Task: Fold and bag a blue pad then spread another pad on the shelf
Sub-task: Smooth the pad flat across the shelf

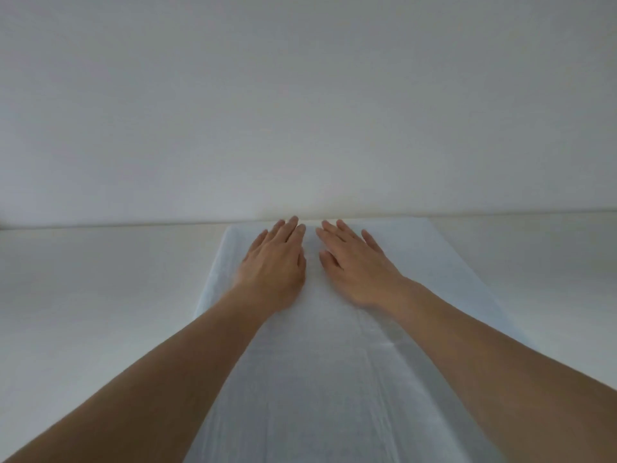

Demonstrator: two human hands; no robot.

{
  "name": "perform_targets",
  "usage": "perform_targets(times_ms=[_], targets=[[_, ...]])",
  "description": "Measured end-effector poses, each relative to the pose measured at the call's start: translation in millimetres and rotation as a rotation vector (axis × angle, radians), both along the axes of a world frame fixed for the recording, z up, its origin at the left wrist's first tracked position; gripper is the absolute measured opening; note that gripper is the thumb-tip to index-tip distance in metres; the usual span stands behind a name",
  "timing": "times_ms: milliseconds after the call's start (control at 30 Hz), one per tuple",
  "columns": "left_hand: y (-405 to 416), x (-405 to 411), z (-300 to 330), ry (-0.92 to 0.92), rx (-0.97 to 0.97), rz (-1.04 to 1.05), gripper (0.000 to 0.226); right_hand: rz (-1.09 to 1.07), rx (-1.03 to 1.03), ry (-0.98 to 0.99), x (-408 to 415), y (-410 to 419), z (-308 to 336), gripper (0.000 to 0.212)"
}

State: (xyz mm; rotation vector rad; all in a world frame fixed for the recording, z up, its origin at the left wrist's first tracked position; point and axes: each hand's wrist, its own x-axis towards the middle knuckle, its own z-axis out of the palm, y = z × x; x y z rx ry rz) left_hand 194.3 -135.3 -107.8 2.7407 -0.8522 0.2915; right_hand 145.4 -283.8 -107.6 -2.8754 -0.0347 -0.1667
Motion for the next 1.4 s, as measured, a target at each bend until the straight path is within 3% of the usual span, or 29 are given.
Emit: perform_targets(times_ms=[267,767,1033,1233,1400], targets=[[1.3,15.0,-13.7,0.177,0.258,0.038,0.057,0.001,-0.112,0.15,9.1,-4.4,-11.8,0.059],[4.0,18.8,-15.6,0.189,0.241,0.1,0.055,-0.166,-0.102,0.177,-2.0,-70.2,-13.2,0.062],[3.6,12.4,-15.3,0.183,0.271,0.187,0.061,-0.36,-0.115,0.146,-2.2,-73.7,-19.6,0.081],[3.2,8.3,-14.3,0.206,0.215,0.308,0.074,-0.463,-0.063,0.129,2.4,-66.0,-16.4,0.076],[4.7,8.5,-13.2,0.219,0.212,0.313,0.075,-0.406,-0.075,0.082,-2.9,-67.8,-12.9,0.073]])
